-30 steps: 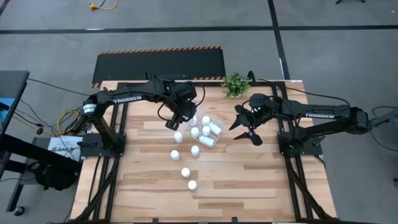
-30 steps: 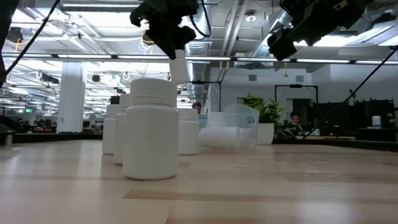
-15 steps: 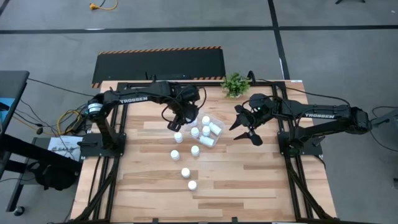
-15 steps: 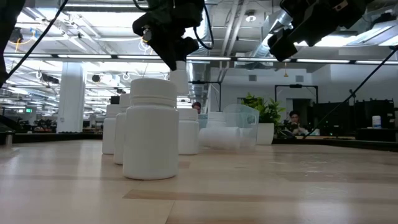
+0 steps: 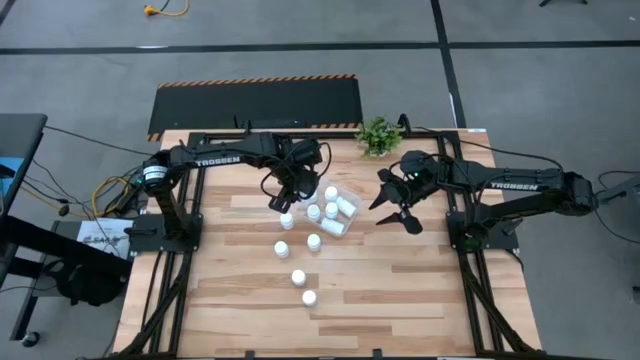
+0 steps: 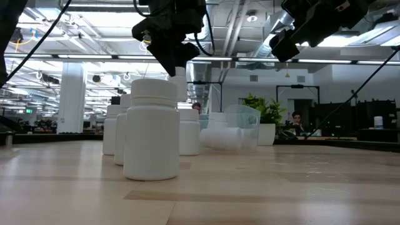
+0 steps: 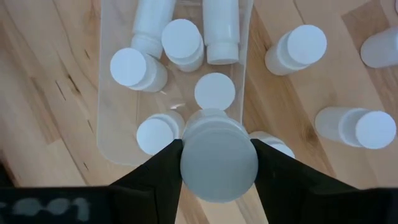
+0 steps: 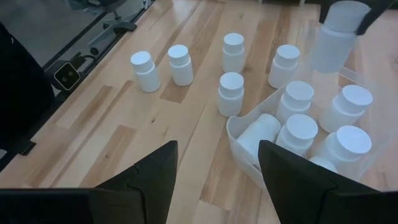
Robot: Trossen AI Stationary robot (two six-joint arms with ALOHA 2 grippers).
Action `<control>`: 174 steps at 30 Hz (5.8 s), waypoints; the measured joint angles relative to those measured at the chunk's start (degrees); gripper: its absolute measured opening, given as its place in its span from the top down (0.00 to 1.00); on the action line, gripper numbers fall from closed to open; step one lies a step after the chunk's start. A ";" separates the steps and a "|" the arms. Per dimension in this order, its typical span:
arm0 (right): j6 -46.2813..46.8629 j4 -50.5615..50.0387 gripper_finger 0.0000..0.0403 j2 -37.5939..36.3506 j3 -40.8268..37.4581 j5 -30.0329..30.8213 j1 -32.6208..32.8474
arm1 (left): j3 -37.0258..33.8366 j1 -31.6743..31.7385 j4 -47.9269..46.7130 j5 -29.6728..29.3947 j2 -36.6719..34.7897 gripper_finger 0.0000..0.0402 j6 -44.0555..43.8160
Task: Pick and place pill bottles into a basket
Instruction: Put the pill bottle into the bin
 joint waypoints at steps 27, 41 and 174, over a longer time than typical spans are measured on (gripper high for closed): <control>0.01 -0.65 0.46 0.00 0.00 0.00 0.00 | 0.01 0.87 -0.16 0.64 5.87 0.60 1.68; 0.01 -0.67 0.46 0.00 0.00 0.04 -0.02 | 0.02 0.55 0.46 1.01 6.25 0.60 1.14; 18.87 -2.87 0.46 0.02 0.02 8.22 0.26 | -18.92 -17.73 3.03 -0.50 -10.07 0.55 -18.62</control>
